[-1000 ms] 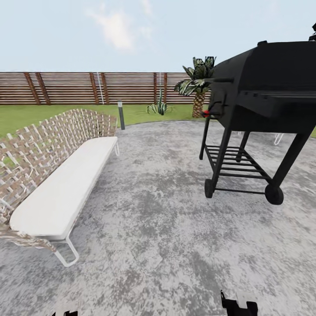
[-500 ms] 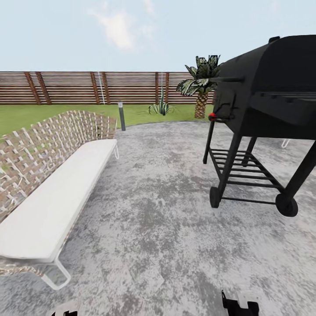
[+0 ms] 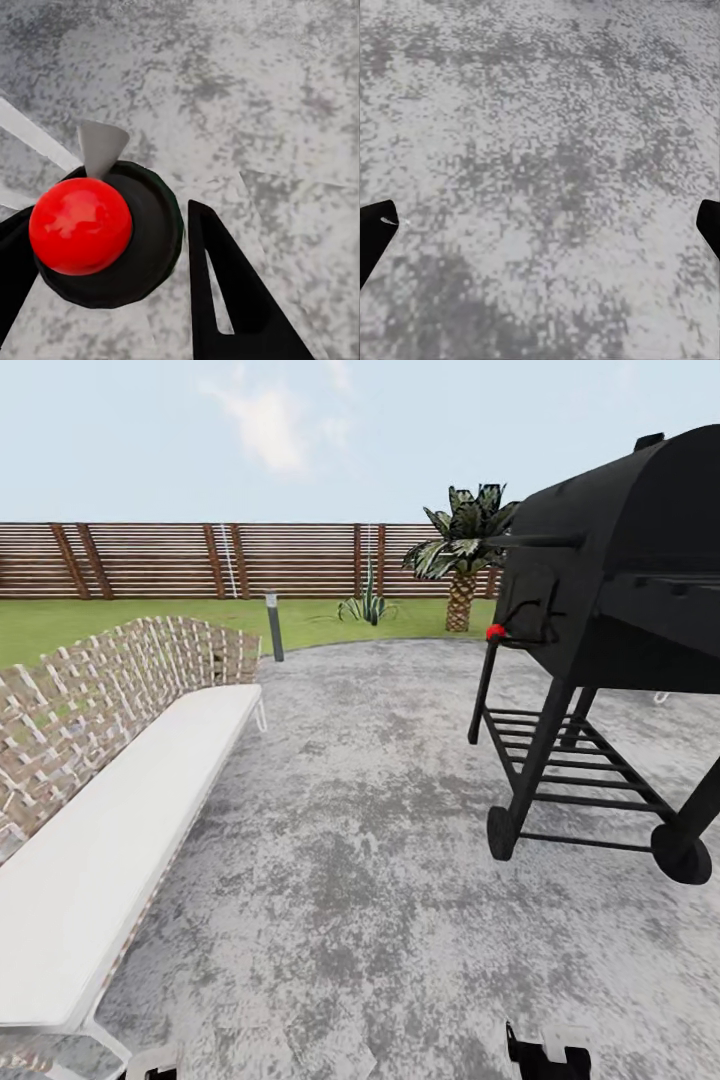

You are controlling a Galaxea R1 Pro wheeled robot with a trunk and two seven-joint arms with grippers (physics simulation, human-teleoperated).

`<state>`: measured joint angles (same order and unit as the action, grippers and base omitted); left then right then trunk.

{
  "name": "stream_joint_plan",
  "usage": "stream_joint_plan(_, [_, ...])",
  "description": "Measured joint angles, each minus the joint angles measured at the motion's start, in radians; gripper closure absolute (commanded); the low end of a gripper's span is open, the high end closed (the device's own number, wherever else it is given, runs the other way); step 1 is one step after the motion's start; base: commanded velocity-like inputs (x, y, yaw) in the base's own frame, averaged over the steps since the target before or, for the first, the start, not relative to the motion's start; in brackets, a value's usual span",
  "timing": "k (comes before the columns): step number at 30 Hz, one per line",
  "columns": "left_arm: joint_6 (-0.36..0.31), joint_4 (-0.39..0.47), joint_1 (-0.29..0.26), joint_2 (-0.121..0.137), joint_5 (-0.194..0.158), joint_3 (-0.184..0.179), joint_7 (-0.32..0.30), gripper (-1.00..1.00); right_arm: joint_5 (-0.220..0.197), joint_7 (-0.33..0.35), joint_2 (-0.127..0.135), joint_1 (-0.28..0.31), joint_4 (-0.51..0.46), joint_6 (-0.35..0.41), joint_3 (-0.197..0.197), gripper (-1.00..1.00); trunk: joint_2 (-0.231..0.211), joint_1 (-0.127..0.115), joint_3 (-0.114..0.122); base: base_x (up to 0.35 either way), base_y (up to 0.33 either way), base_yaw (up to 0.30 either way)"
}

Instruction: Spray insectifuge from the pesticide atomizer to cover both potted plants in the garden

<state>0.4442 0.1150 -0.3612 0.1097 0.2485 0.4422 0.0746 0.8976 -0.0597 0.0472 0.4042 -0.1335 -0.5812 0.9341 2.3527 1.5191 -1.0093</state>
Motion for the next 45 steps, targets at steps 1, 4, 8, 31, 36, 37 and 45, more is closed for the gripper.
stream_joint_plan(1, [0.000, 0.000, 0.000, 0.000, 0.000, 0.000, 0.000, 1.00, 0.000, 0.000, 0.000, 0.000, 0.000, 0.000, 0.000, -1.00, 0.000, 0.000, 0.000, 0.340, 0.000, 0.000])
stream_joint_plan(4, [0.000, 0.000, 0.000, 0.000, 0.000, 0.000, 0.000, 1.00, 0.000, 0.000, 0.000, 0.000, 0.000, 0.000, 0.000, -1.00, 0.000, 0.000, 0.000, 0.339, 0.000, 0.000])
stream_joint_plan(8, [0.000, 0.000, 0.000, 0.000, 0.000, 0.000, 0.000, 1.00, 0.000, 0.000, 0.000, 0.000, 0.000, 0.000, 0.000, -1.00, 0.000, 0.000, 0.000, 0.340, 0.000, 0.000])
stream_joint_plan(31, [0.000, 0.000, 0.000, 0.000, 0.000, 0.000, 0.000, 1.00, 0.000, 0.000, -0.001, 0.000, 0.002, 0.000, 0.000, -1.00, 0.000, 0.000, 0.000, 0.340, 0.000, 0.000])
stream_joint_plan(36, [0.000, 0.000, 0.000, 0.000, 0.000, 0.000, 0.000, 1.00, 0.000, 0.000, -0.001, 0.000, 0.002, 0.000, 0.000, -1.00, 0.000, 0.000, 0.000, 0.339, 0.029, 0.000])
stream_joint_plan(37, [0.000, 0.000, 0.000, 0.000, 0.000, 0.000, 0.000, 1.00, 0.000, 0.000, -0.001, 0.000, 0.002, 0.000, 0.000, -1.00, 0.000, 0.000, 0.000, 0.339, 0.089, 0.000])
stream_joint_plan(45, [0.000, 0.000, 0.000, 0.000, 0.000, 0.000, 0.000, 1.00, 0.000, 0.000, -0.001, 0.000, 0.002, 0.000, 0.000, -1.00, 0.000, 0.000, 0.000, 0.339, 0.107, 0.000])
